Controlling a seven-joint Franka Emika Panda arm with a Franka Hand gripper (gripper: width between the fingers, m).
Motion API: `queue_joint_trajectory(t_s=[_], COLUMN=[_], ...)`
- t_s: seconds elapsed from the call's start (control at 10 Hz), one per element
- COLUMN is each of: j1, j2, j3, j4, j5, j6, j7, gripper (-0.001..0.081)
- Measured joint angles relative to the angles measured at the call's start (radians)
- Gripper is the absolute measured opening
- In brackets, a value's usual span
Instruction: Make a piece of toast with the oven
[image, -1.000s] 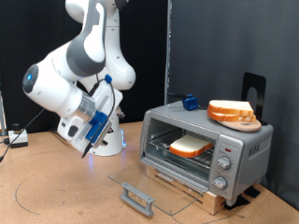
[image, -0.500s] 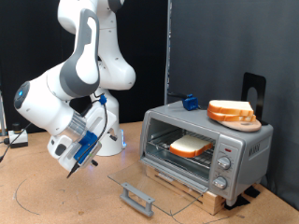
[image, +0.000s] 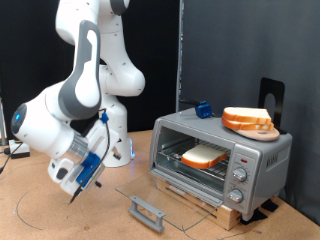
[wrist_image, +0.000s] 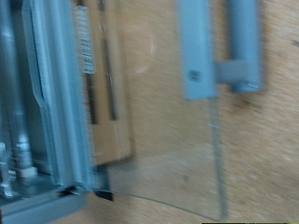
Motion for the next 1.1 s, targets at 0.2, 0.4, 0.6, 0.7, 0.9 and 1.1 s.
queue_joint_trajectory(t_s=[0.2, 0.4, 0.6, 0.7, 0.9, 1.1], j1=[0.000, 0.000, 0.000, 0.000, 0.003, 0.009], j2=[0.081, 0.161, 0.211, 0.223, 0.228, 0.220], j3=[-0.012, -0.021, -0.022, -0.019, -0.006, 0.010], j4=[0.060, 0.125, 0.154, 0.154, 0.134, 0.084], j5=[-0.066, -0.114, -0.123, -0.123, -0.125, -0.128], j6=[0.000, -0.014, -0.016, -0.022, -0.052, -0.047], j7=[0.015, 0.015, 0.009, 0.000, -0.019, -0.042], gripper=[0.0807, 0.0807, 0.0807, 0.0807, 0.0807, 0.0807])
